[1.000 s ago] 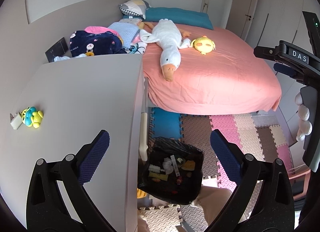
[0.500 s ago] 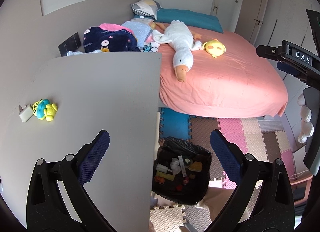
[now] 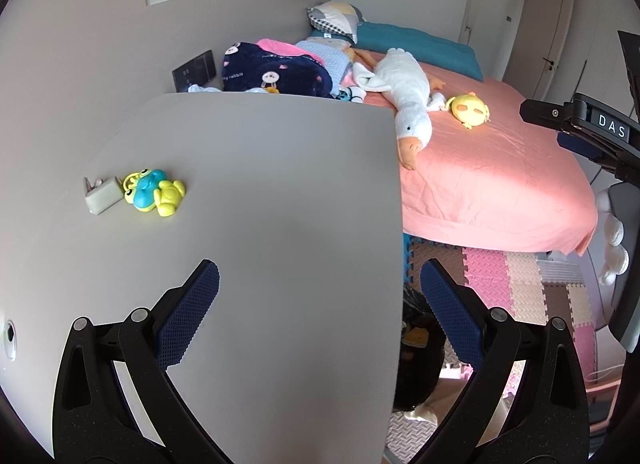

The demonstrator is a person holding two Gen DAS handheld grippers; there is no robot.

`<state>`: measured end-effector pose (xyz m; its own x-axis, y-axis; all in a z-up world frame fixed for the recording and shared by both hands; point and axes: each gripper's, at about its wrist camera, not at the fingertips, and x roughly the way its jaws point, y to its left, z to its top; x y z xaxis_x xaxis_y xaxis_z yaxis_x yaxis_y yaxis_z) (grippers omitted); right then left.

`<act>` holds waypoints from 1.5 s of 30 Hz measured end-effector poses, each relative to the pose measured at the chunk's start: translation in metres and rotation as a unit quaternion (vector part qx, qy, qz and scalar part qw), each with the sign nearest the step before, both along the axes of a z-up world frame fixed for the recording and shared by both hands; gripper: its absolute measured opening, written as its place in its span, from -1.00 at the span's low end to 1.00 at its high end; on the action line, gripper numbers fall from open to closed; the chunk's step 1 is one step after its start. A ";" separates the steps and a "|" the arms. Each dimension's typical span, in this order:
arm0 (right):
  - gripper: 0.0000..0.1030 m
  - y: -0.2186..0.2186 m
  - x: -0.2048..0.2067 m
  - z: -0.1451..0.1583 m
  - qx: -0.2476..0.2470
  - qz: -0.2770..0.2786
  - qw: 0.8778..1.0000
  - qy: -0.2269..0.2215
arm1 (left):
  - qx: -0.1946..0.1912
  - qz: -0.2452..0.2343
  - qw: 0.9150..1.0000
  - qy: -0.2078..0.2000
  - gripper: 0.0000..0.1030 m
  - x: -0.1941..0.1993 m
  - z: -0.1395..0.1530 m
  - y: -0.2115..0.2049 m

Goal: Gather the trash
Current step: 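Grasp the teal frog toy with the right gripper while the left gripper approaches the grey corner guard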

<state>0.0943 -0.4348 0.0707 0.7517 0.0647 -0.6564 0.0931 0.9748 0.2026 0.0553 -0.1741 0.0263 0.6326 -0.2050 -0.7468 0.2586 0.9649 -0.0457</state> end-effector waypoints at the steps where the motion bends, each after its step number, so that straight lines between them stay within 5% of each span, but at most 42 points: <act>1: 0.93 0.006 0.002 -0.001 -0.003 0.003 1.000 0.000 | -0.001 0.006 1.000 0.000 0.89 0.000 0.000 0.006; 24: 0.93 0.144 0.064 -0.038 -0.020 0.105 0.994 0.031 | -0.013 0.124 0.992 0.009 0.89 0.027 -0.021 0.146; 45: 0.93 0.284 0.109 -0.080 -0.044 0.229 0.970 0.069 | -0.002 0.213 0.977 0.033 0.89 0.078 -0.045 0.244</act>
